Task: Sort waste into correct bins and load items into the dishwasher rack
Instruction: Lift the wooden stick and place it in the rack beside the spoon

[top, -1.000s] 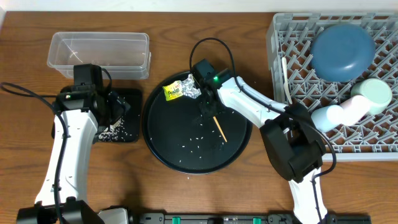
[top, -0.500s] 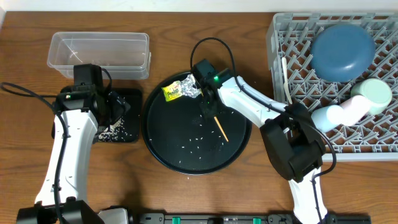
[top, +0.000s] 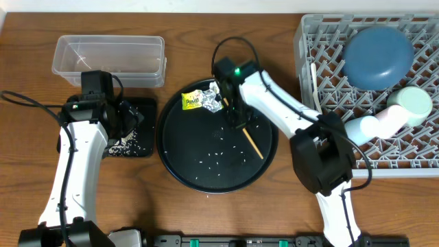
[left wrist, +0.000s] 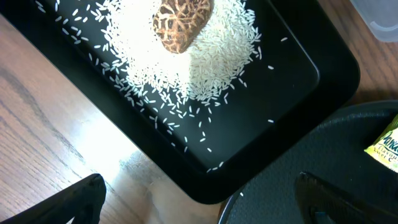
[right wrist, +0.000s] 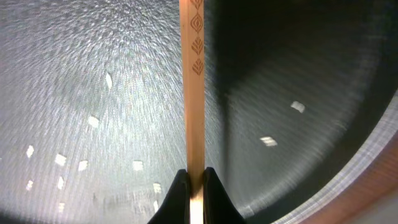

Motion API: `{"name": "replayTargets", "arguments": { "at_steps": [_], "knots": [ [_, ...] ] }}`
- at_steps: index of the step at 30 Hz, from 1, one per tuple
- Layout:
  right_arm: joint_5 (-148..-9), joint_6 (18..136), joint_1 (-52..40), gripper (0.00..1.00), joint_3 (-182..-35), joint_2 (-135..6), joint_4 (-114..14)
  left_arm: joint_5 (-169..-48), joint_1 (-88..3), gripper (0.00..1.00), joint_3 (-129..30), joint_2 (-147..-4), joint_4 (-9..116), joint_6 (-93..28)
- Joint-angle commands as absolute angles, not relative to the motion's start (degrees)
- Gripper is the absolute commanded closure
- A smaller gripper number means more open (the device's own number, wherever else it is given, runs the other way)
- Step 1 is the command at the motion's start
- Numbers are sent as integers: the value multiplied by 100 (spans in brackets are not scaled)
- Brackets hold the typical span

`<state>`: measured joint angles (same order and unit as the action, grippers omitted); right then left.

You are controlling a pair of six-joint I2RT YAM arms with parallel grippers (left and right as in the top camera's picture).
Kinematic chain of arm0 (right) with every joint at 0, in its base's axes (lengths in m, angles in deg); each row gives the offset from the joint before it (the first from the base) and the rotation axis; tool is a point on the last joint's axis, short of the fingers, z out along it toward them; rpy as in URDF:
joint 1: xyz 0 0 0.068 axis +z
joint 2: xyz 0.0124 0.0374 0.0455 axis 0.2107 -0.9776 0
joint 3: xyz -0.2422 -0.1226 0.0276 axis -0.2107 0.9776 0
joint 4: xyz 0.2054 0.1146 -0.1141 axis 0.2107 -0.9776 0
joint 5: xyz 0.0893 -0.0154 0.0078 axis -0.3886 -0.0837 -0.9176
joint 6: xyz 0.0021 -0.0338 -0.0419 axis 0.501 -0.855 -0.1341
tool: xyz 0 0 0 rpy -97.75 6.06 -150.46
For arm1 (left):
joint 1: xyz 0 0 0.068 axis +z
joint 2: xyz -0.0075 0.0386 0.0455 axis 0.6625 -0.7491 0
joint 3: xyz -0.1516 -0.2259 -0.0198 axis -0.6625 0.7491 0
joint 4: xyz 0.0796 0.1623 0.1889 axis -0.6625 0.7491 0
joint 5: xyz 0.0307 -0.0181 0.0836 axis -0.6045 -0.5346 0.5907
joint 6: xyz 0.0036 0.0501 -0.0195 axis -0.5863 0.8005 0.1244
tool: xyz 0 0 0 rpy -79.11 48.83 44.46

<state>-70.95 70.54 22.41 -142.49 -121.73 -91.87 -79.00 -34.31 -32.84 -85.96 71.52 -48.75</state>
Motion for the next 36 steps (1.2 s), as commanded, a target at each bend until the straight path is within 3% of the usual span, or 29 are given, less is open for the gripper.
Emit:
{"name": "replayTargets", "arguments": {
  "at_steps": [1, 15, 27, 36],
  "knots": [
    [-7088, 6831, 2061, 99, -14854, -12171, -9596, -7786, -3407, 2, -3319, -8622, 7163, -4819],
    [-6592, 7592, 874, 99, -16240, -12171, -10446, -7786, -3407, 2, -3319, -8622, 7163, -4819],
    [-6485, 6647, -402, 99, -16323, -12171, -10427, -7786, -3407, 2, -3319, -8622, 7163, -4819],
    [-6988, 6031, -802, 99, -16257, -12173, -10289, -7786, -3407, 2, -3319, -8622, 7163, -4819]
  ]
}}
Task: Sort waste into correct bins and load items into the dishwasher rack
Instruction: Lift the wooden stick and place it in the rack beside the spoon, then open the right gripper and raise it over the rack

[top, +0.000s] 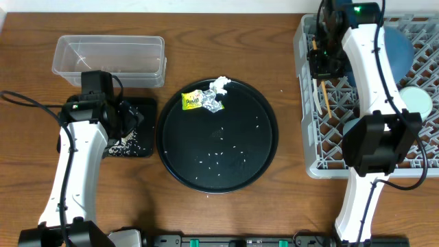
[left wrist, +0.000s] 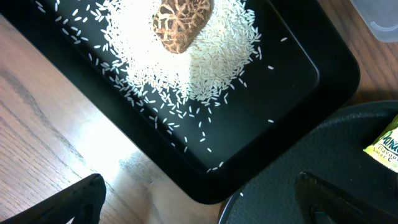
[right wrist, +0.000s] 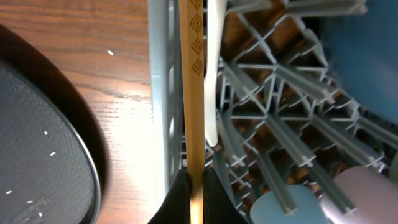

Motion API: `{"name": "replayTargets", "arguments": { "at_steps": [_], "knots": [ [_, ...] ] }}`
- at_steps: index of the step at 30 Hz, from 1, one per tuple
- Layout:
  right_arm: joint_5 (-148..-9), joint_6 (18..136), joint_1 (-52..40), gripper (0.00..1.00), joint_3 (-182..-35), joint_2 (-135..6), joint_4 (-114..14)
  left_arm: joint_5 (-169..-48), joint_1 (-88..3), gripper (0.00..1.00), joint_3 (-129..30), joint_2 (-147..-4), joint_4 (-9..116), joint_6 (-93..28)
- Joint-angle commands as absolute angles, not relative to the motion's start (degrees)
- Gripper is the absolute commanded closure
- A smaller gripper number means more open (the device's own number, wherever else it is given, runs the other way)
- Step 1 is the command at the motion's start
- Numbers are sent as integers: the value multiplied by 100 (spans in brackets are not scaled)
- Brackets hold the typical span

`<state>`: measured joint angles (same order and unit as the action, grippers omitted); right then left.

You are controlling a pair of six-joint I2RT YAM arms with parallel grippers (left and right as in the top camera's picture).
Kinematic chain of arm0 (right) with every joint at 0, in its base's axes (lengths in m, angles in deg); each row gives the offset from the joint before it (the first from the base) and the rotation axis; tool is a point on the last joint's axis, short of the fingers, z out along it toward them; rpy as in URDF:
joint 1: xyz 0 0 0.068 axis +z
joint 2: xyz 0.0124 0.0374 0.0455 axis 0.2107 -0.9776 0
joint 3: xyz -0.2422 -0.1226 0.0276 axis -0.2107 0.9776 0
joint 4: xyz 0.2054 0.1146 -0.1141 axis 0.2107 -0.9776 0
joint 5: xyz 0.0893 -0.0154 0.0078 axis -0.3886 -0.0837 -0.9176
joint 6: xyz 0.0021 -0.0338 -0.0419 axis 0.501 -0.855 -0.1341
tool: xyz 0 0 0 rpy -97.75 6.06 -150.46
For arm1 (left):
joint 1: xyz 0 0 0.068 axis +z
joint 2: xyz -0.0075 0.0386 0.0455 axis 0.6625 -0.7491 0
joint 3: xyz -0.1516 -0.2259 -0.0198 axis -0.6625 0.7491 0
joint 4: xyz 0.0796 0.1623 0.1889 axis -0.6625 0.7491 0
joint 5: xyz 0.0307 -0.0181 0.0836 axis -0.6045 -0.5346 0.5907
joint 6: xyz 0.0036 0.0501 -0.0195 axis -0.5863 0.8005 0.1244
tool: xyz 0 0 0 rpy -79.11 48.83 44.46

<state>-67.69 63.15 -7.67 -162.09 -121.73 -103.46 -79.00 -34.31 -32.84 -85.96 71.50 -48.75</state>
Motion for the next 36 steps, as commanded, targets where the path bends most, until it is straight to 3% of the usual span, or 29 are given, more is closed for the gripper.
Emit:
{"name": "replayTargets", "arguments": {
  "at_steps": [1, 7, 14, 16, 19, 36],
  "knots": [
    [-6977, 6031, -804, 99, -16235, -12173, -10250, -7786, -3407, 2, -3319, -8622, 7163, -4819],
    [-6931, 6149, -798, 98, -16041, -12173, -9799, -7786, -3407, 2, -3319, -8622, 7163, -4819],
    [-6728, 6486, -896, 91, -15846, -12173, -9369, -7786, -3407, 2, -3319, -8622, 7163, -4819],
    [-6728, 6486, -916, 82, -15837, -12184, -9351, -7786, -3407, 2, -3319, -8622, 7163, -4819],
    [-6728, 6486, -916, 58, -15837, -12184, -9358, -7786, -3407, 2, -3319, -8622, 7163, -4819],
    [-8338, 6090, -358, 47, -16264, -11854, -10471, -7786, -3407, 2, -3319, -8622, 7163, -4819]
  ]
}}
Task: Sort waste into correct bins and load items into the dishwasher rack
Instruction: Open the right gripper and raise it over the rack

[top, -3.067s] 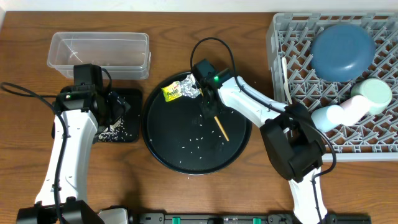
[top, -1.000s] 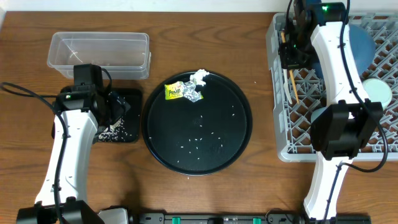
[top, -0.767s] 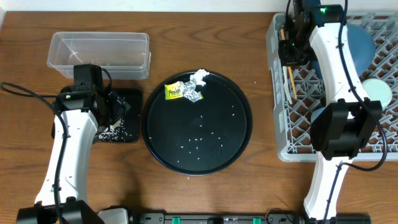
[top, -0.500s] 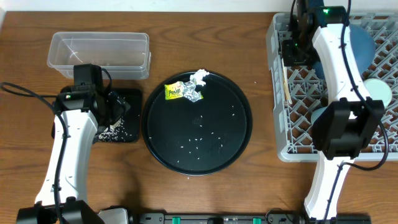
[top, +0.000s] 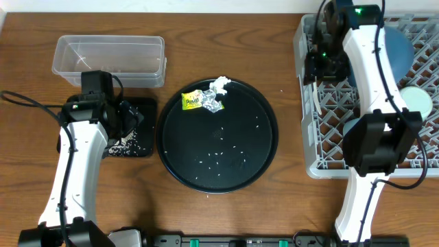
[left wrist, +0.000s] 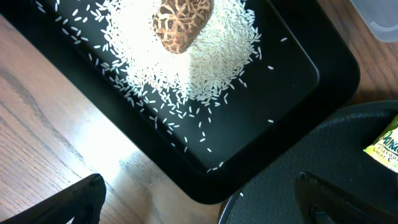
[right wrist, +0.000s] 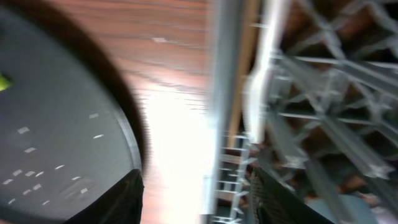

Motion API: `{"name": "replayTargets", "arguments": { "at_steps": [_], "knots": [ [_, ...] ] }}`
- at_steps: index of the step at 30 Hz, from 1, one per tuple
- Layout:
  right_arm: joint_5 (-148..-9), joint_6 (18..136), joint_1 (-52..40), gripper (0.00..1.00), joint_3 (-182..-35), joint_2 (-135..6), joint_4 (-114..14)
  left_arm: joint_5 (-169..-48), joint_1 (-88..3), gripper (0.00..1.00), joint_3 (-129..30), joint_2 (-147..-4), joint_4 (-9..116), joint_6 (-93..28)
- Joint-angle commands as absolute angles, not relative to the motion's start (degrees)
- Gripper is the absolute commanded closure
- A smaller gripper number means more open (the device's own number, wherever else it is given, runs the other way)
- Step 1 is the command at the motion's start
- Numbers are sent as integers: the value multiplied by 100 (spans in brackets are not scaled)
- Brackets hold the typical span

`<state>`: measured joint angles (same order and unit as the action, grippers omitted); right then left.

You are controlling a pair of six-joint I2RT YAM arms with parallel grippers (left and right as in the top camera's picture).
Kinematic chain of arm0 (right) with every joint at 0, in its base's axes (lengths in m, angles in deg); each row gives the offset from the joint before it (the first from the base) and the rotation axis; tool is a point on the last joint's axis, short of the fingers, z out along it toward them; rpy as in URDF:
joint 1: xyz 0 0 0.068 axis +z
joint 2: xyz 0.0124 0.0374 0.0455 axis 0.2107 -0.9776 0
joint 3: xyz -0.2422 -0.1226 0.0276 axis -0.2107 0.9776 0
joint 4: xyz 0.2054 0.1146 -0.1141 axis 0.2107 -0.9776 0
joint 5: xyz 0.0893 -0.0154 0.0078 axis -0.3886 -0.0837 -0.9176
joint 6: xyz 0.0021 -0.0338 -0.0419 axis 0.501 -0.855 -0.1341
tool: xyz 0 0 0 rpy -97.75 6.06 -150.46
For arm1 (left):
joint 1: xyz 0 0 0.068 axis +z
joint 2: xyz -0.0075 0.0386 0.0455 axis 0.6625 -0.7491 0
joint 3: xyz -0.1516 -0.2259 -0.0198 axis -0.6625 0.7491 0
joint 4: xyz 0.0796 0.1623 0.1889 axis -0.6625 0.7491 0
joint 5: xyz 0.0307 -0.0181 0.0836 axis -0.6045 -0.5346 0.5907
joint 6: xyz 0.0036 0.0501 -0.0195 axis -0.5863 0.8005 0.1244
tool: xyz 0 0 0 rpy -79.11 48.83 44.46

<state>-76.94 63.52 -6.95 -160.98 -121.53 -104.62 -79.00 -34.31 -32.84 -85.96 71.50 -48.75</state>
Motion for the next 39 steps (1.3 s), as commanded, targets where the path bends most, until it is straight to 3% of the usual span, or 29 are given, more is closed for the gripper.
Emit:
{"name": "replayTargets", "arguments": {
  "at_steps": [1, 3, 5, 9, 15, 22, 39],
  "knots": [
    [-8478, 6073, -247, 45, -16266, -11791, -10440, -7786, -3407, 2, -3319, -8622, 7163, -4819],
    [-8771, 6077, 46, 33, -16264, -11701, -10331, -7786, -3407, 2, -3319, -8622, 7163, -4819],
    [-9053, 6197, 370, 1, -16264, -11697, -10182, -7786, -3407, 2, -3319, -8622, 7163, -4819],
    [-8931, 6888, 958, 1, -16170, -11729, -9749, -7786, -3407, 2, -3319, -8622, 7163, -4819],
    [-7696, 8350, 1869, 1, -16117, -11935, -9080, -7786, -3407, 2, -3319, -8622, 7163, -4819],
    [-6686, 8960, 2232, 1, -16117, -12042, -8936, -7786, -3407, 2, -3319, -8622, 7163, -4819],
    [-7445, 8378, -264, 1, -16329, -11874, -9893, -7786, -3407, 2, -3319, -8622, 7163, -4819]
  ]
}}
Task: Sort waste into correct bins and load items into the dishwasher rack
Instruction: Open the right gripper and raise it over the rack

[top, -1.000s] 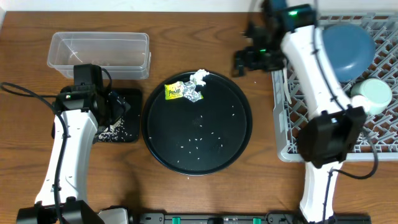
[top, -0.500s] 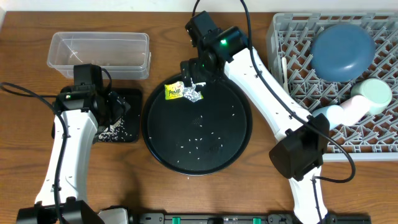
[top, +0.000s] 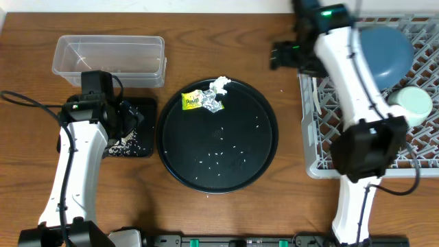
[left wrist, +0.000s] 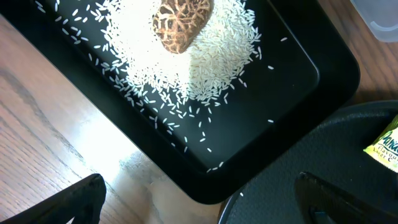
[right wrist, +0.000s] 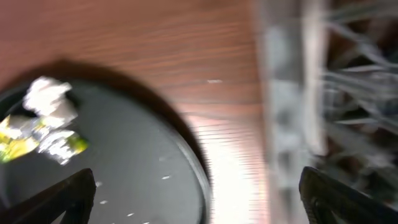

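My right gripper hangs open and empty over the bare wood between the round black plate and the grey dish rack. Its view is blurred, showing the plate, crumpled white paper, a yellow wrapper and the rack's edge. The wrapper and the paper lie on the plate's far left rim. A pale utensil lies in the rack's left column. My left gripper is open above the black tray holding rice and a mushroom.
A clear plastic bin stands at the back left, behind the black tray. In the rack sit a blue bowl, a pale green cup and a white cup. Rice grains are scattered on the plate.
My right gripper has moved left, from the rack's left edge to over the table between rack and plate, still open and empty. The left arm has not moved.
My right gripper was shut on a wooden chopstick lying on the plate. Then it held the chopstick over the rack's left column. Then it was open there, with the chopstick left in the rack. Now it is clear of the rack. The left arm stayed still throughout.
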Motion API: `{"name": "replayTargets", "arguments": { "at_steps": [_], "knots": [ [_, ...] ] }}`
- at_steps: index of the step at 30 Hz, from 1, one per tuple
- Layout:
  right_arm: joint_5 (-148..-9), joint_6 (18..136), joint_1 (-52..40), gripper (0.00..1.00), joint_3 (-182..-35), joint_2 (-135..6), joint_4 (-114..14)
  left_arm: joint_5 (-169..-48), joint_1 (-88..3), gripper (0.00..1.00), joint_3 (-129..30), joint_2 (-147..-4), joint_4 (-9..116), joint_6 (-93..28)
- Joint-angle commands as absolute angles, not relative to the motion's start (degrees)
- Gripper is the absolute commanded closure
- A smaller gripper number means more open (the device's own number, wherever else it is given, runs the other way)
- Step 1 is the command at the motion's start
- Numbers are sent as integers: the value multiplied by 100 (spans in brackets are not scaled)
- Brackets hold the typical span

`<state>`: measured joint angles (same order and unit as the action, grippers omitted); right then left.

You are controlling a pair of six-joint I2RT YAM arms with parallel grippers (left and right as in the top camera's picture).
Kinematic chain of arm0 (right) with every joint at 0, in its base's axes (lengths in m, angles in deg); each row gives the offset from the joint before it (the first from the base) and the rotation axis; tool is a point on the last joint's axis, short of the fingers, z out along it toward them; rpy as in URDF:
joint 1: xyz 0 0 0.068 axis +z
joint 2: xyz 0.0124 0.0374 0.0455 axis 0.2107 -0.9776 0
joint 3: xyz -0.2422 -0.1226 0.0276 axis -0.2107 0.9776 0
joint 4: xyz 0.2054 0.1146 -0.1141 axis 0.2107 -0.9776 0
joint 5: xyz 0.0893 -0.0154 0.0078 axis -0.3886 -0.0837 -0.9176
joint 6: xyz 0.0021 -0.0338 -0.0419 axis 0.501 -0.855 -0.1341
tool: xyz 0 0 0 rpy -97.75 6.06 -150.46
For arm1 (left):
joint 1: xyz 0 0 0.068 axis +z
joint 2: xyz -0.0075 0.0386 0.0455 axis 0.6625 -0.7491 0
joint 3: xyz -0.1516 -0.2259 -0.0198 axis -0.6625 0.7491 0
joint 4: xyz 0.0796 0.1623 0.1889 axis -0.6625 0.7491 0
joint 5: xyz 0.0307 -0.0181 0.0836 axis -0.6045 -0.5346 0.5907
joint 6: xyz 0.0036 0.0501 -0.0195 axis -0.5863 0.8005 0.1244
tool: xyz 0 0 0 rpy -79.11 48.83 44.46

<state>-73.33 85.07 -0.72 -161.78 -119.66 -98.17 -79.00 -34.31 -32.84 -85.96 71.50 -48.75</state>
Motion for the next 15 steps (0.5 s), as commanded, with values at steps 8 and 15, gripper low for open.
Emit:
{"name": "replayTargets", "arguments": {
  "at_steps": [8, 15],
  "knots": [
    [-7438, 8372, -1055, 1, -16327, -11876, -10154, -7786, -3407, 2, -3319, -8622, 7163, -4819],
    [-7436, 8372, -1237, 1, -16327, -11876, -10149, -7786, -3407, 2, -3319, -8622, 7163, -4819]
  ]
}}
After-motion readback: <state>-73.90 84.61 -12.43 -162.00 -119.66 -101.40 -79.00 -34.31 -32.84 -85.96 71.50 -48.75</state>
